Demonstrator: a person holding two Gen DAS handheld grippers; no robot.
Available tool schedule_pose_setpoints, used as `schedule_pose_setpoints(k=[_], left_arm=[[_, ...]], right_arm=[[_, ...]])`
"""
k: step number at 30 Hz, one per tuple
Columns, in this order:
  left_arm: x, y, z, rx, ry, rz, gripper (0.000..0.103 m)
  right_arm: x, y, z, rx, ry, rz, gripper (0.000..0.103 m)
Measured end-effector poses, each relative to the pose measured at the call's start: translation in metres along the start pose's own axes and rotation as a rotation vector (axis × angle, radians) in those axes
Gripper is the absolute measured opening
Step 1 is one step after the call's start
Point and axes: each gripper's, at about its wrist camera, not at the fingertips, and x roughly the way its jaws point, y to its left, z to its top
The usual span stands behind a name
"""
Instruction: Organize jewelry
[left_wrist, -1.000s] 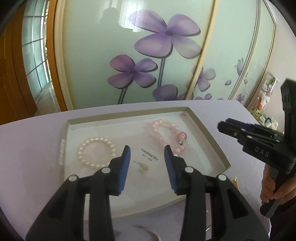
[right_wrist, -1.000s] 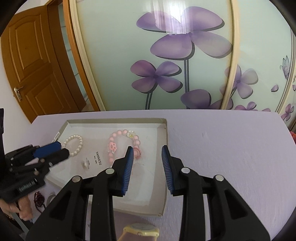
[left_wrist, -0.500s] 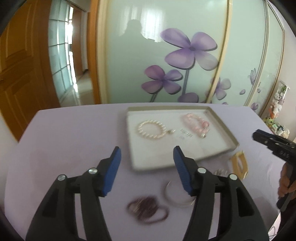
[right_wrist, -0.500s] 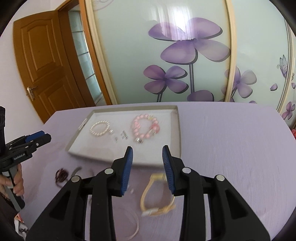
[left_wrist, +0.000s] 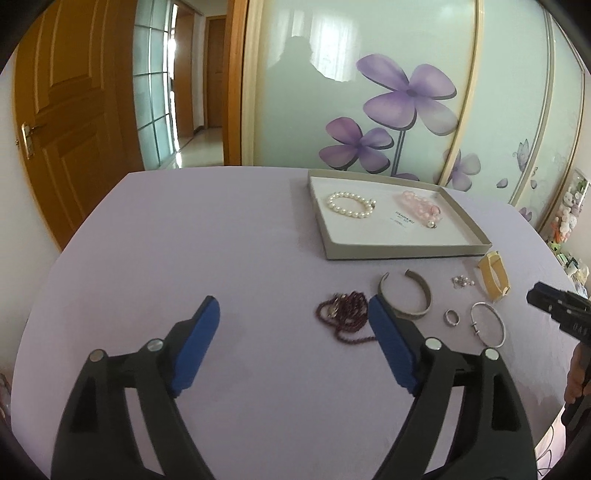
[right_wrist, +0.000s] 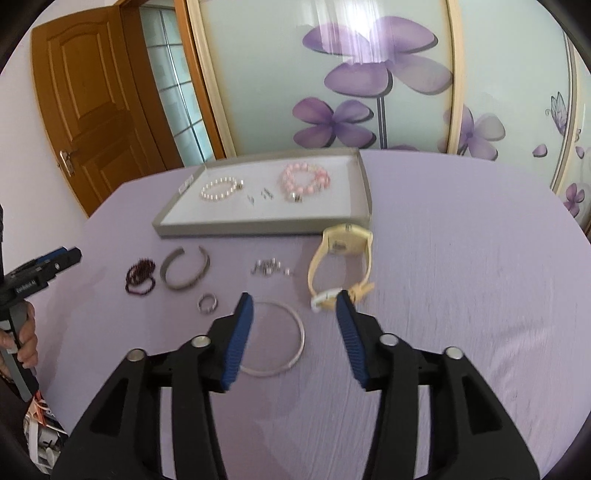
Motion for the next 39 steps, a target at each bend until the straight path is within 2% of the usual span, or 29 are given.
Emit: schedule_pose_setpoints(k=[3, 9, 30, 39], left_arm=[[-0.007, 0.003, -0.004, 0.004, -0.010, 0.010, 0.089], [-0.010, 0.004, -0.008, 0.002, -0.009, 0.011, 0.090], [0.002, 0.003, -0.015, 0.002, 0.028, 0.012, 0.091], [0.005, 0.000, -0.018, 0.015, 0.038, 0.013, 0.091]], right_arm=[[0.002, 0.004, -0.008, -0.016, 0.024, -0.008, 0.061], [0.008, 0.011, -0.019, -0.033, 0.056, -0.008, 0.069], [0.031, 0.026, -0.027, -0.070, 0.132, -0.011, 0.071], [0.050, 0.041, -0.029, -0.135, 0.174, -0.059, 0.077]])
